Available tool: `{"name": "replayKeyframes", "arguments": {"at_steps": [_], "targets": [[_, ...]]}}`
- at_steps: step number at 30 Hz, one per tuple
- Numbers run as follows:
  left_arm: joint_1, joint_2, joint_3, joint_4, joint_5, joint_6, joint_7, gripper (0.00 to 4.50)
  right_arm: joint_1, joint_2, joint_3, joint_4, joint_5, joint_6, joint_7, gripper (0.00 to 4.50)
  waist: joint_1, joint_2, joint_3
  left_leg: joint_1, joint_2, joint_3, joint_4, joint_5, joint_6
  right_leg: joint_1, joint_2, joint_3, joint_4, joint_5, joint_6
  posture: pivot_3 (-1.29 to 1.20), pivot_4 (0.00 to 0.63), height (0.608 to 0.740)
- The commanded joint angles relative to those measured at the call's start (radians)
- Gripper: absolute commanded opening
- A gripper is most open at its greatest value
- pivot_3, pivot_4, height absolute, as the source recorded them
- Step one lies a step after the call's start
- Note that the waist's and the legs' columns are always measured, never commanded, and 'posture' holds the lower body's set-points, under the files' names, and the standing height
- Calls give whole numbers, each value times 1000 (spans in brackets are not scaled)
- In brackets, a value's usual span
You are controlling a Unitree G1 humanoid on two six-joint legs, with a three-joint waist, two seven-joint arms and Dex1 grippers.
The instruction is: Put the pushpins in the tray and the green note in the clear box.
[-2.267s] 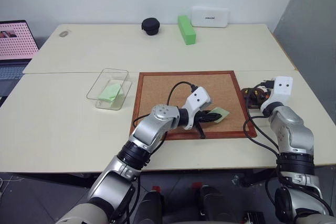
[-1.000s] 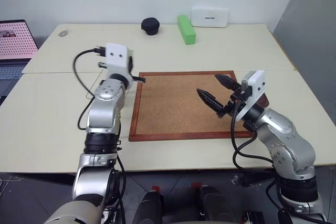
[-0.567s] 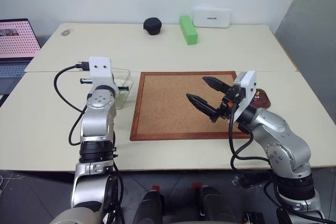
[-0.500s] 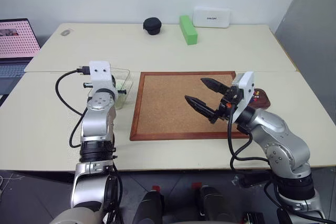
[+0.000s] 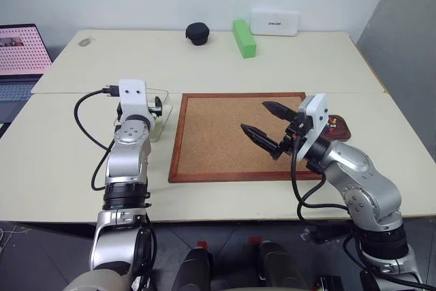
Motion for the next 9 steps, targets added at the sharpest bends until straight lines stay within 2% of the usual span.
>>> {"name": "replayKeyframes", "arguments": {"at_steps": [1, 4, 9], "targets": [[77, -18, -57, -166, -76, -13, -131, 4491, 7, 5, -10, 43, -105, -51, -81, 4500, 0, 0, 0, 0, 0, 0, 0, 0, 0, 0, 0, 0, 0, 0, 0, 0, 150, 740], [191, -33, -101, -259, -97, -7, -180, 4491, 29, 37, -28, 95, -171, -40, -182, 4500, -3, 0, 0, 0, 0, 1, 0, 0, 0, 0, 0, 1, 0, 0, 0, 0, 150, 740], [292, -102, -119, -330, -98, -10, -141, 4491, 53, 87, -35, 123, -251, -17, -303, 4500, -2, 0, 0, 0, 1, 1, 0, 0, 0, -1, 1, 1, 1, 0, 0, 0, 150, 740]]}}
